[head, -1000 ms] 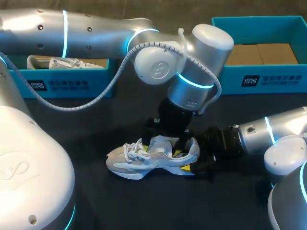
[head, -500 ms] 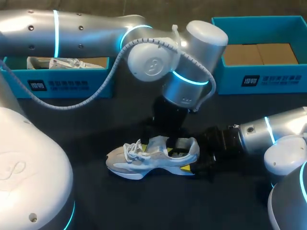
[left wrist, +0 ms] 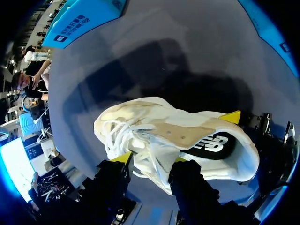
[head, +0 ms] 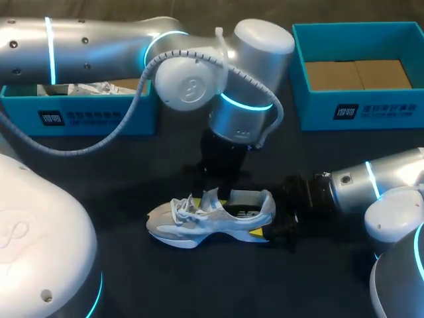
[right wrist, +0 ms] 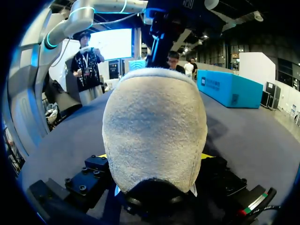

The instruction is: Take the shoe out of the shoebox, open the shoe tongue, remove and reinsert the insole, then place the shoe into the shoebox

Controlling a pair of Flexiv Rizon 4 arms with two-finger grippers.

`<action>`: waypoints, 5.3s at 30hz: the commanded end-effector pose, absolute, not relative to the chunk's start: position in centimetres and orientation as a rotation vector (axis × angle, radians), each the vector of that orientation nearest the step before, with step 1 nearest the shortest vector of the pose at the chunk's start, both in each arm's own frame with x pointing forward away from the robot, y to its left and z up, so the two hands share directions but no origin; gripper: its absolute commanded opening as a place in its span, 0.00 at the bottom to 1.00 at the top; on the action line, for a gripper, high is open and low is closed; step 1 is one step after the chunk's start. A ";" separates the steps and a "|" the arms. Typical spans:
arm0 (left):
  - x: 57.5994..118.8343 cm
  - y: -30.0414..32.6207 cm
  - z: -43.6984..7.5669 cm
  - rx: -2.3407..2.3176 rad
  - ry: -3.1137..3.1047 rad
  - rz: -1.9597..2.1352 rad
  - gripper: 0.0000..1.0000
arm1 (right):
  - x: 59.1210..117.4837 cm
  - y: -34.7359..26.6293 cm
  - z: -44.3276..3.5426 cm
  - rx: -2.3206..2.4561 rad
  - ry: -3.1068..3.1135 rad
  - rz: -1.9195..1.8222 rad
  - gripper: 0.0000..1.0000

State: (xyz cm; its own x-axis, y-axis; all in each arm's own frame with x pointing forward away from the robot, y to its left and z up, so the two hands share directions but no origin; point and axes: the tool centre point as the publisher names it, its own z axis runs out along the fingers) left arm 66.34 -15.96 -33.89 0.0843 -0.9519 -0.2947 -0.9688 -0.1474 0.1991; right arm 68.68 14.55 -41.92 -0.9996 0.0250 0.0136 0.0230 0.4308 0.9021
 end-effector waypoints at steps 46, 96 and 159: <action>68.0 -7.7 -32.5 -2.571 2.464 0.079 0.00 | 68.7 14.9 -42.1 0.046 2.659 1.669 0.00; 67.5 -8.4 -23.1 -1.754 2.956 -0.264 0.52 | 68.7 14.9 -42.1 0.046 2.659 1.669 0.00; 67.1 -18.1 -29.8 -0.077 3.380 -0.145 0.00 | 68.7 14.9 -42.1 0.046 2.659 1.669 0.00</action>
